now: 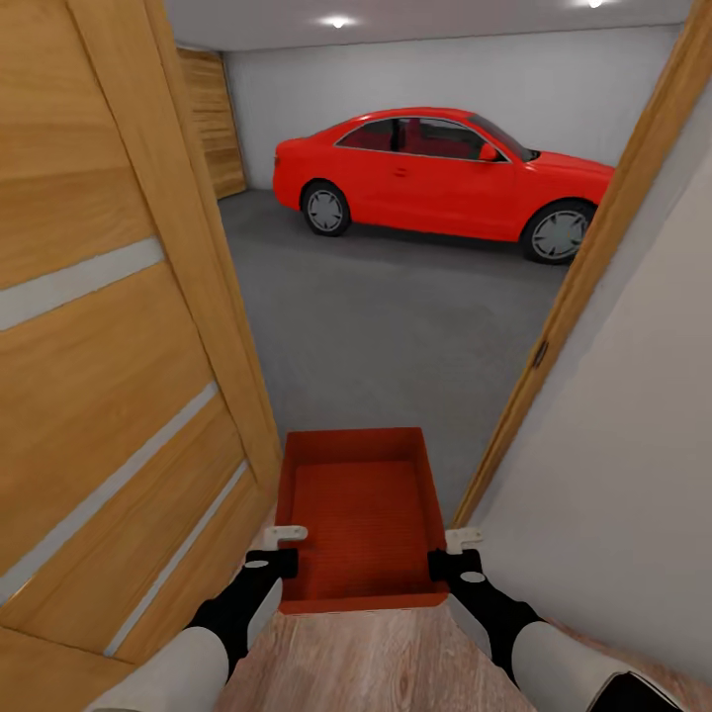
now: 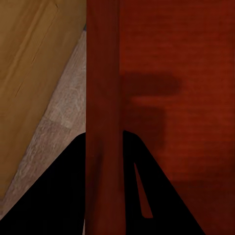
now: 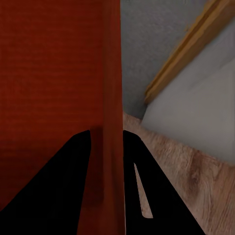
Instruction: Move the two storage containers from the living room to the garage. In the garage, place one container on the floor and stack the other container on top of it (either order is fine).
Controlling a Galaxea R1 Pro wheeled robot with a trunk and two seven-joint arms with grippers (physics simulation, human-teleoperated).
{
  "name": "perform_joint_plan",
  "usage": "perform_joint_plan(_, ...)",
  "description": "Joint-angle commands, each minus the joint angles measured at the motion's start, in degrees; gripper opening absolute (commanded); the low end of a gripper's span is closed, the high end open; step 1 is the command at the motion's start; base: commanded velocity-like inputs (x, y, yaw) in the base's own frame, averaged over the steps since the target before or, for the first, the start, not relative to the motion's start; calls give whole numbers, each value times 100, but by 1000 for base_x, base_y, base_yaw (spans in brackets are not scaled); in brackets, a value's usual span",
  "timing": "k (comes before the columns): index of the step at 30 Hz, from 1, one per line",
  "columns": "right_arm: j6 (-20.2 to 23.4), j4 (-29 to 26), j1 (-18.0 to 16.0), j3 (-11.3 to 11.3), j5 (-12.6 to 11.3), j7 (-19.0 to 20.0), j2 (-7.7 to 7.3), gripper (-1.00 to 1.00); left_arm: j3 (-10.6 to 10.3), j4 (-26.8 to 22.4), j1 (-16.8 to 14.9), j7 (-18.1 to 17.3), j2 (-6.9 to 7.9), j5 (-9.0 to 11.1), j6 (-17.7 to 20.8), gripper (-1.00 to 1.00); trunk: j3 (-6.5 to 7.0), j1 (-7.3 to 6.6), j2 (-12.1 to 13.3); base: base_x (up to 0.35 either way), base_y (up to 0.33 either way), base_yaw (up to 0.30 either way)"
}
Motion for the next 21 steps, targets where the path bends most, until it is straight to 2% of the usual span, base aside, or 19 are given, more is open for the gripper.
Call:
perform_joint_plan(1,-16,-28,-12,-437,66,-28,-282,-100,-74,20,3,53,112,104,35,-100,-6,3,-4,207,233,-1)
perform_joint_plan(11,-22,-28,-12,-436,65,-28,-285,-100,-74,20,3,54,113,103,35,-100,-6,3,-4,209,225,-6)
perform_joint_plan(21,-24,-28,-12,-439,59,-62,-282,-100,-74,20,3,55,112,97,35,-100,-6,3,-4,34,27,-233)
